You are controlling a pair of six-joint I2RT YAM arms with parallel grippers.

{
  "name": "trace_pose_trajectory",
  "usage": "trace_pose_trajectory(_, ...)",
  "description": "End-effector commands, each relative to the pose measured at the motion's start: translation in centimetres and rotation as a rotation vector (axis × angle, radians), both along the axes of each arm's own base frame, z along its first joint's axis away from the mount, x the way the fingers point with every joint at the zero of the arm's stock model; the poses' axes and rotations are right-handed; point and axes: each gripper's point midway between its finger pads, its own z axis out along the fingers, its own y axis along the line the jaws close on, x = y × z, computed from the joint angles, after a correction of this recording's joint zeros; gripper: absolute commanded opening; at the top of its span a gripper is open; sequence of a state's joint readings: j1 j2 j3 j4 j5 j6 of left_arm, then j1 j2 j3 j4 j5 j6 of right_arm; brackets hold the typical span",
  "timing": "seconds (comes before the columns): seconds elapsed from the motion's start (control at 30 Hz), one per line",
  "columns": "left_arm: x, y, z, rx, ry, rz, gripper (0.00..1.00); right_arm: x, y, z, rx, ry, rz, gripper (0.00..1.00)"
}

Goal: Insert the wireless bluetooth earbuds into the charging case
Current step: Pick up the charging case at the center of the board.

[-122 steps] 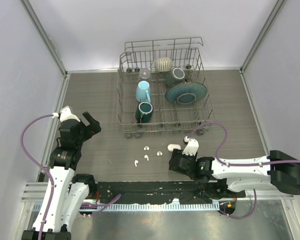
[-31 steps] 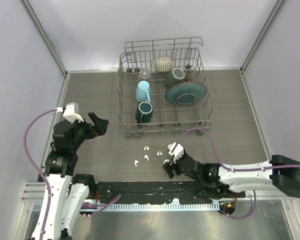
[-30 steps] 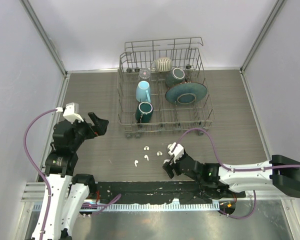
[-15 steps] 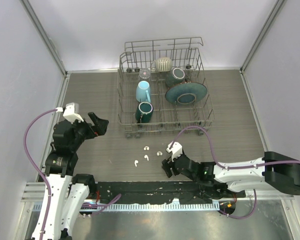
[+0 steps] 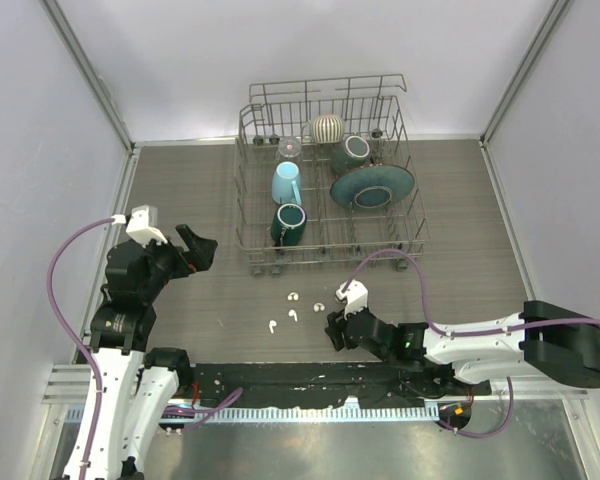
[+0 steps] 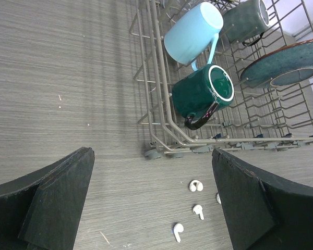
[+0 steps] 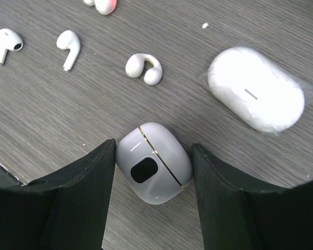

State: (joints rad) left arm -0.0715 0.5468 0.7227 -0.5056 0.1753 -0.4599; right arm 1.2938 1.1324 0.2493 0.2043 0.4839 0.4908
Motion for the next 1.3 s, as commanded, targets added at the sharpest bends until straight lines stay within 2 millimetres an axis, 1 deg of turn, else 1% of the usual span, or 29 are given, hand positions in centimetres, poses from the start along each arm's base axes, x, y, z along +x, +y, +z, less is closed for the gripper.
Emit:
trace_pose_trajectory(0.0,0.4,0.3,0.4,0.018,-0.026,0.009,1.00,1.9,0.5,2.5,0.122,-0.017,-0.179,0.46)
trace_pose_trajectory(0.07,0.4,0.3,0.3,0.020,-0.021,0.007,1.00,2.4,0.4,2.6,0.152,-0.003,-0.253,0.43)
trace_pose_trajectory(0.13,0.4,0.3,0.3,0.020,-0.020,0.009,1.00,2.9,0.8,3.1,0.197,0.010,-0.316,0.43)
trace_pose_trajectory(0.17,0.4,0.3,0.3,0.020,-0.020,0.009,1.00,2.8,0.7,2.3,0.163,0.022,-0.329,0.43)
trace_pose_trajectory(0.2,0.4,0.3,0.3,0.019,-0.021,0.011,1.00,3.0,1.3,2.8,0.172,0.023,-0.336,0.43)
trace_pose_trajectory(0.23,0.4,0.3,0.2,0.020,-0.015,0.012,1.00,3.0,1.3,2.5,0.158,0.037,-0.361,0.43)
trace_pose_trajectory(0.27,0.4,0.4,0.2,0.021,-0.013,0.015,1.00,3.0,2.0,2.2,0.136,0.040,-0.355,0.44)
trace_pose_trajectory(0.37,0.4,0.5,0.1,0.025,-0.011,0.020,1.00,2.8,2.4,1.7,0.085,0.039,-0.367,0.51)
trace_pose_trajectory(0.4,0.4,0.5,0.1,0.024,-0.007,0.022,1.00,2.4,2.6,1.6,0.081,0.041,-0.359,0.52)
trace_pose_trajectory(0.47,0.4,0.5,0.1,0.026,-0.009,0.022,1.00,2.3,2.4,1.6,0.091,0.037,-0.384,0.53)
trace_pose_trajectory(0.53,0.4,0.5,0.1,0.026,-0.008,0.022,1.00,1.8,1.7,1.4,0.071,0.043,-0.391,0.55)
trace_pose_trajectory(0.6,0.4,0.6,0.1,0.025,-0.007,0.025,1.00,1.6,1.4,1.3,0.080,0.051,-0.398,0.57)
trace_pose_trajectory(0.7,0.4,0.6,0.0,0.027,-0.005,0.023,1.00,1.1,1.2,1.1,0.066,0.064,-0.380,0.66)
trace_pose_trajectory(0.73,0.4,0.6,0.0,0.027,-0.005,0.023,1.00,1.0,1.4,1.2,0.069,0.069,-0.364,0.70)
trace_pose_trajectory(0.8,0.4,0.6,0.0,0.025,-0.004,0.024,1.00,0.7,1.6,1.2,0.071,0.071,-0.331,0.76)
trace_pose_trajectory(0.83,0.4,0.6,0.0,0.027,-0.005,0.023,1.00,0.4,2.5,1.6,0.091,0.075,-0.273,0.80)
trace_pose_trajectory(0.87,0.4,0.6,0.0,0.027,-0.005,0.023,1.00,0.2,2.4,1.5,0.089,0.068,-0.249,0.82)
trace_pose_trajectory(0.9,0.4,0.5,0.0,0.026,-0.005,0.022,1.00,0.2,2.4,1.6,0.088,0.063,-0.234,0.82)
trace_pose_trajectory(0.93,0.4,0.5,0.0,0.024,-0.004,0.019,1.00,0.1,2.7,2.3,0.102,0.045,-0.192,0.84)
trace_pose_trajectory(1.0,0.5,0.4,0.1,0.021,-0.009,0.015,1.00,0.1,2.1,2.1,0.074,0.014,-0.154,0.85)
trace_pose_trajectory(1.07,0.4,0.1,0.3,0.018,-0.017,0.000,1.00,0.5,1.1,2.7,0.040,-0.056,-0.121,0.86)
trace_pose_trajectory(1.1,0.4,0.1,0.2,0.016,-0.016,-0.001,1.00,0.6,0.9,3.0,0.038,-0.085,-0.095,0.86)
trace_pose_trajectory(1.13,0.4,0.1,0.2,0.014,-0.018,-0.004,1.00,0.7,1.4,3.8,0.061,-0.124,-0.048,0.86)
trace_pose_trajectory(1.17,0.4,0.0,0.3,0.014,-0.021,-0.007,1.00,0.3,0.9,3.7,0.012,-0.186,0.056,0.86)
trace_pose_trajectory(1.2,0.4,0.0,0.3,0.015,-0.023,-0.006,1.00,0.2,0.9,3.9,0.004,-0.221,0.105,0.86)
trace_pose_trajectory(1.23,0.4,0.0,0.3,0.014,-0.022,-0.007,1.00,0.3,1.3,4.9,0.047,-0.260,0.125,0.86)
trace_pose_trajectory(1.27,0.4,0.0,0.4,0.012,-0.025,-0.008,1.00,0.2,0.9,4.5,0.019,-0.303,0.179,0.86)
